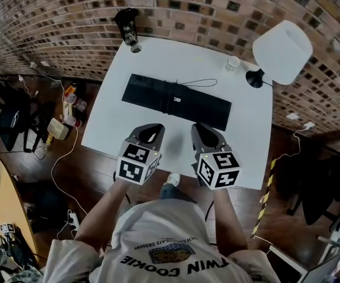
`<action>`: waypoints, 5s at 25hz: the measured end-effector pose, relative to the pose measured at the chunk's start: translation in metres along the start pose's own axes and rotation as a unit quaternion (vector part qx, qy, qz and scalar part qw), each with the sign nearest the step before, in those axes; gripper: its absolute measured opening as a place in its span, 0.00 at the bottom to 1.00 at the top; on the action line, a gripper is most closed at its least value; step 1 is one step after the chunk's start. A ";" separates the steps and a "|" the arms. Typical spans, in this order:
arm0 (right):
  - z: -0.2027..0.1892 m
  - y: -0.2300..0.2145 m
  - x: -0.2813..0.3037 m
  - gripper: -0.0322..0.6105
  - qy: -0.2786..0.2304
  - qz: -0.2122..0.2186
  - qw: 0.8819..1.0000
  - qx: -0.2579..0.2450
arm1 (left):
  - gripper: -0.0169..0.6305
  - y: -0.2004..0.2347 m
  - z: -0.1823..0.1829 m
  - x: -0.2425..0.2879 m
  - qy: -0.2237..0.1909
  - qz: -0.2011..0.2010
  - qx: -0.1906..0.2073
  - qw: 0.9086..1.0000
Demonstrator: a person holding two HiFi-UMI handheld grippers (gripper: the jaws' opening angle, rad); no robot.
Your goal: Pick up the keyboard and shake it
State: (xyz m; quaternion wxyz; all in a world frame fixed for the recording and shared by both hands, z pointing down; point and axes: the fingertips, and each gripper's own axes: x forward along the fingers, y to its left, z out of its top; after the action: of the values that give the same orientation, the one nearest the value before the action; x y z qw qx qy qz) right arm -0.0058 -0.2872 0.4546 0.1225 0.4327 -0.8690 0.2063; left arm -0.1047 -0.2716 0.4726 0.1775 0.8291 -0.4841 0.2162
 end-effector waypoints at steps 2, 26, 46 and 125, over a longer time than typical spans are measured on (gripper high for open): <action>0.004 -0.023 0.007 0.09 0.001 -0.006 1.000 0.008 | 0.04 0.011 0.006 0.014 0.004 0.003 0.007 1.000; -0.030 -0.229 0.044 0.34 0.065 -0.070 0.985 0.142 | 0.37 0.237 0.004 0.107 0.086 -0.010 -0.017 0.996; -0.058 -0.245 0.070 0.39 0.205 0.041 0.947 0.245 | 0.44 0.242 -0.021 0.158 0.191 -0.224 -0.093 0.951; -0.046 -0.113 -0.062 0.25 0.133 -0.050 0.963 -0.230 | 0.34 0.170 -0.035 -0.037 0.076 -0.058 0.227 0.969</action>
State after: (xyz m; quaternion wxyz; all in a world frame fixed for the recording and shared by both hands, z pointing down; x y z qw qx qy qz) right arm 0.1235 -0.2830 0.4999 0.3429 0.4042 -0.8464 0.0503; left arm -0.2774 -0.3069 0.4970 0.0330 0.8553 -0.3586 0.3724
